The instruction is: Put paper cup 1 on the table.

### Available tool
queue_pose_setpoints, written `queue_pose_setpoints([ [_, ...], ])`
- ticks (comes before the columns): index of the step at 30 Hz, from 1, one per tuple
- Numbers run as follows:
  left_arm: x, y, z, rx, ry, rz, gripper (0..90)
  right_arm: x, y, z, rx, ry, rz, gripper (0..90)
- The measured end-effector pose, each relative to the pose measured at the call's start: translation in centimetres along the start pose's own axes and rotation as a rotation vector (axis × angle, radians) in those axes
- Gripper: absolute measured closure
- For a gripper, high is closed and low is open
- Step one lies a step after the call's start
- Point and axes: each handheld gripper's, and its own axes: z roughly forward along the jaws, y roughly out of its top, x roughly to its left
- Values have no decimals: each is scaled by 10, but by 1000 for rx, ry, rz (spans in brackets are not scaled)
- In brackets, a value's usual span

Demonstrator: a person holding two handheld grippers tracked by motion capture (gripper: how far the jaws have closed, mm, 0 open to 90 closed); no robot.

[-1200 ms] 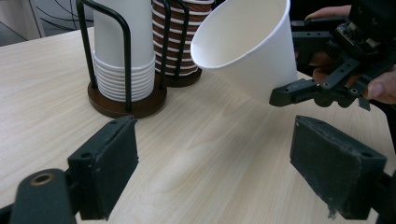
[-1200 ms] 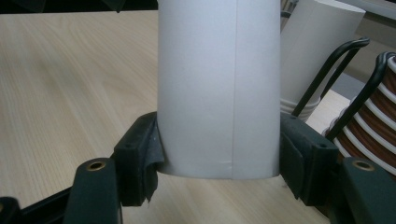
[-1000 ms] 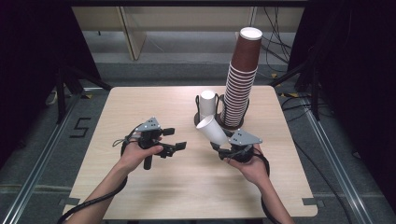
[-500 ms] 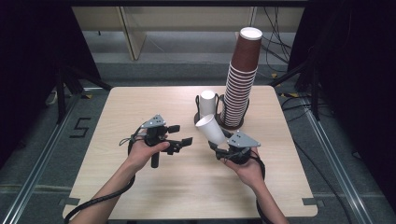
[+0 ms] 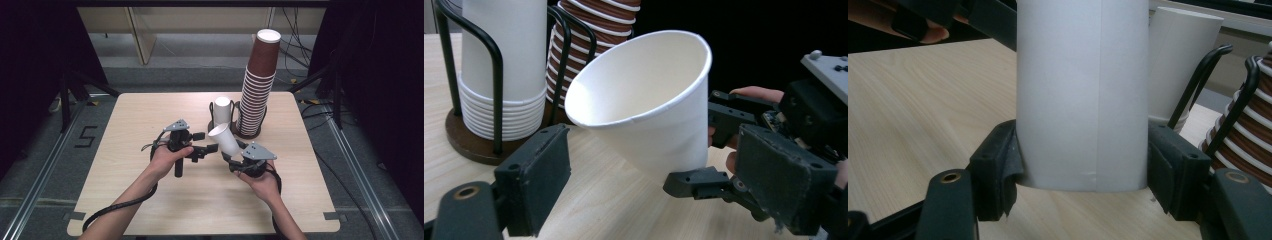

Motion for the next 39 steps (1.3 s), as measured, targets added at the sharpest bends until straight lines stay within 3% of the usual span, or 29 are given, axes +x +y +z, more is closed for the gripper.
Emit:
queue_pose_setpoints([
  [1, 0, 0, 1, 1, -1, -3, 142, -2, 0, 1, -12, -10, -26, 362],
  [3, 1, 1, 4, 0, -4, -13, 137, 0, 1, 0, -4, 5, -5, 362],
  [9, 3, 1, 10, 1, -12, -38, 134, 1, 3, 0, -19, -4, -4, 362],
  [10, 3, 1, 11, 0, -15, -42, 133, -1, 4, 0, -26, -7, -37, 362],
  [11, 4, 2, 12, 1, -17, -44, 132, 2, 3, 0, -17, -2, 2, 363],
  [13, 4, 2, 15, -5, -25, -55, 133, 2, 5, 2, -30, 17, -8, 363],
  [14, 4, 2, 16, -7, -29, -58, 133, 1, 6, 2, -28, 3, -32, 363],
  [16, 4, 3, 19, -11, -30, -58, 134, 4, 6, 3, -32, 18, 0, 363],
  [19, 4, 3, 22, -13, -32, -66, 143, 4, 8, 3, -35, 7, -24, 363],
  [24, 5, 4, 24, -19, -33, -69, 149, 5, 7, 3, -33, 9, -12, 362],
  [29, 4, 3, 22, -38, -41, -56, 176, 5, 7, 4, -27, 5, -28, 356],
  [35, 1, 3, 20, -47, -31, -8, 226, 6, 7, 6, -37, 24, -28, 341],
  [39, 0, 3, 20, -50, -25, 12, 247, 5, 7, 6, -22, 12, -31, 335],
])
